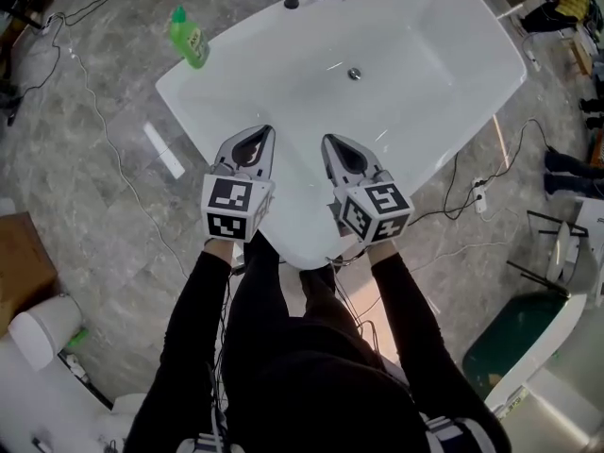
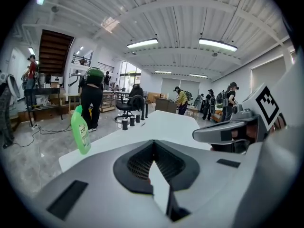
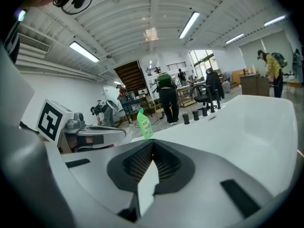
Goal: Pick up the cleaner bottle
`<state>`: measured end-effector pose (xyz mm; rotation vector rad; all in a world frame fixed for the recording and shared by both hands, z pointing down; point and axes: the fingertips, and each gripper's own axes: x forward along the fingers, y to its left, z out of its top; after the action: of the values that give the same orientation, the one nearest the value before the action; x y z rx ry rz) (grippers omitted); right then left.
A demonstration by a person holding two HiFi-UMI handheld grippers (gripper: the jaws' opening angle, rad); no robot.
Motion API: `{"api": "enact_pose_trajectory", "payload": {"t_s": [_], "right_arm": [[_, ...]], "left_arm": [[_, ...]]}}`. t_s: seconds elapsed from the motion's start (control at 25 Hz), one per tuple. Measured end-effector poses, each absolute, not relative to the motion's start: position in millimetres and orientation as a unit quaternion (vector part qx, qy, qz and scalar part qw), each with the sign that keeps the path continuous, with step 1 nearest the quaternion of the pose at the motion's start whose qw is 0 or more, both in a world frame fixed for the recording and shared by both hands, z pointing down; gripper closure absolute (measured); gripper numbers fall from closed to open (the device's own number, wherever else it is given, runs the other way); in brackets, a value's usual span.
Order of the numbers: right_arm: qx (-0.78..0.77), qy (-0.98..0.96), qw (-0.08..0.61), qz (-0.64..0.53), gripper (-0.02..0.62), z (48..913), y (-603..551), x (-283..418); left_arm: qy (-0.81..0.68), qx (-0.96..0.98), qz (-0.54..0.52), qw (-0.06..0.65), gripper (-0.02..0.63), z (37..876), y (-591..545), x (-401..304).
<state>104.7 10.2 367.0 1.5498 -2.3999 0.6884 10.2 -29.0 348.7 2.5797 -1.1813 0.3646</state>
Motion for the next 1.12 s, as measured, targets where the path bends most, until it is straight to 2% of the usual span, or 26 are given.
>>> {"api": "enact_pose_trajectory", "payload": {"t_s": [1.12], "right_arm": [[0.487, -0.833, 0.135, 0.226, 0.595, 403, -98, 19]], "left_arm": [[-0.478, 0.86, 0.114, 0.139, 0.598, 391, -155, -98]]}}
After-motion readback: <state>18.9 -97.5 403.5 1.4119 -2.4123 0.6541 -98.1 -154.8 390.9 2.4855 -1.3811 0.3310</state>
